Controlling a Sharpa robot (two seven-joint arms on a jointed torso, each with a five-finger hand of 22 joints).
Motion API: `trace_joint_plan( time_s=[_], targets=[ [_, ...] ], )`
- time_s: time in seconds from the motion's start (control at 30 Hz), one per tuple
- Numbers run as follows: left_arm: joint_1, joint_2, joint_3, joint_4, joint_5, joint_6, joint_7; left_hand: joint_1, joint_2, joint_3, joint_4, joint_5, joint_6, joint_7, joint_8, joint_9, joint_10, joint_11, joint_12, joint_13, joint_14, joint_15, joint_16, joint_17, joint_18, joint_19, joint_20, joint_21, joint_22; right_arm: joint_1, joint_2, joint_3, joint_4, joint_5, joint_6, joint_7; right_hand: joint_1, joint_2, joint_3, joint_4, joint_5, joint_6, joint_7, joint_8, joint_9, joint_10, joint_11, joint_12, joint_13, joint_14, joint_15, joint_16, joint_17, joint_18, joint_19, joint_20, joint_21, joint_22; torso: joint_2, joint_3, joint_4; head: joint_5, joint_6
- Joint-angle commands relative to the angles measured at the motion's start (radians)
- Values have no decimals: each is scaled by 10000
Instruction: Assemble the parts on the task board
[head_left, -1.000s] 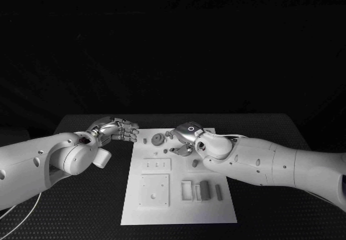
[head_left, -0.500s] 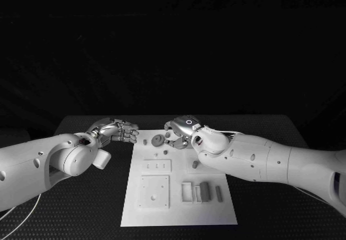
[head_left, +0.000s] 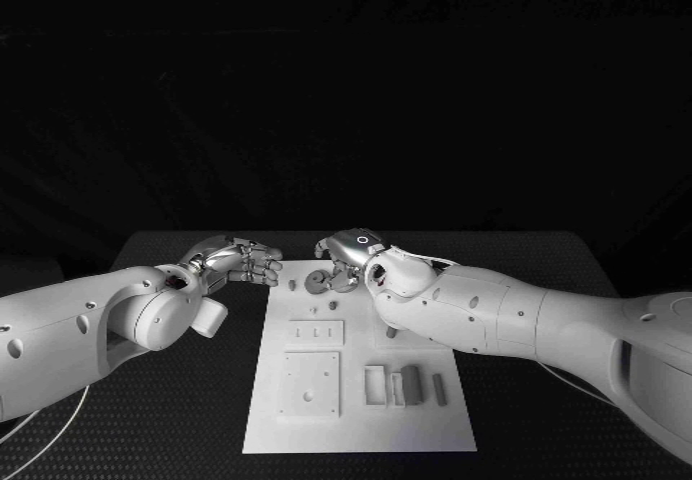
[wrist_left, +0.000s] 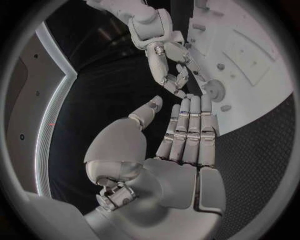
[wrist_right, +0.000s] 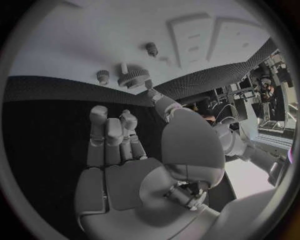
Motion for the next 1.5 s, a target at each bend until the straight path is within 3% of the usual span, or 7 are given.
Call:
trace_joint_plan(
  time_s=[0.03,0.53,0.7,0.9,1.23,1.5],
  targets=[
    [5,42,7,-11,-25,90,93,23,-106,11,41,-6,-43,3,-8,-17,26,28,-37,2,9,28,-53,16,189,8,32,-64,13,-27,153,0,-220,429,474,355,-42,65,-11,-79,47,365,448,-31,-20,-744,409,39,10,-76,-19,-13,16,449,-29,45,-33,174,-1,3,-8,35,-12],
    [6,142,8,-34,-25,96,97,19,-103,9,46,-6,-47,6,-8,-19,26,29,-43,3,11,29,-58,22,188,10,33,-67,16,-183,679,-3,-869,322,1131,345,-87,120,-7,-204,47,412,432,15,-54,-802,397,90,24,-130,-22,29,43,450,-80,77,-13,195,2,15,-24,66,2],
    [6,202,8,-55,-25,104,99,18,-103,8,47,-6,-47,6,-7,-19,27,29,-45,3,11,29,-60,24,188,10,33,-69,17,-267,892,-13,-1158,295,1125,376,-88,139,-3,-236,48,410,427,18,-63,-808,394,102,26,-134,-25,42,48,449,-82,80,-4,198,3,20,-17,72,2],
    [7,234,9,-46,-25,111,96,16,-104,6,48,-6,-49,8,-7,-20,28,30,-47,3,12,29,-63,26,188,10,33,-71,18,-305,1039,-13,-1415,394,1021,376,-292,349,19,-171,51,441,404,54,-96,-810,371,149,25,-136,-46,86,61,450,-69,97,37,197,12,17,-9,72,17],
    [8,262,9,-84,-22,97,91,10,-105,4,54,-6,-51,10,-7,-21,29,30,-51,4,13,29,-66,29,187,12,34,-73,21,-305,1088,-11,-1529,490,994,384,-405,458,35,-132,48,459,401,77,-119,-795,367,178,19,-127,-54,112,65,450,-54,88,68,198,13,22,-41,98,-22],
    [8,279,9,-80,-21,100,90,8,-106,2,57,-6,-54,14,-8,-23,28,31,-55,4,14,29,-70,32,188,12,33,-76,22,-305,1193,-11,-1587,511,1086,418,-431,550,60,-159,49,565,403,146,-119,-783,368,201,10,-119,-52,133,66,450,-52,71,93,199,12,26,-27,80,-48]
  ],
)
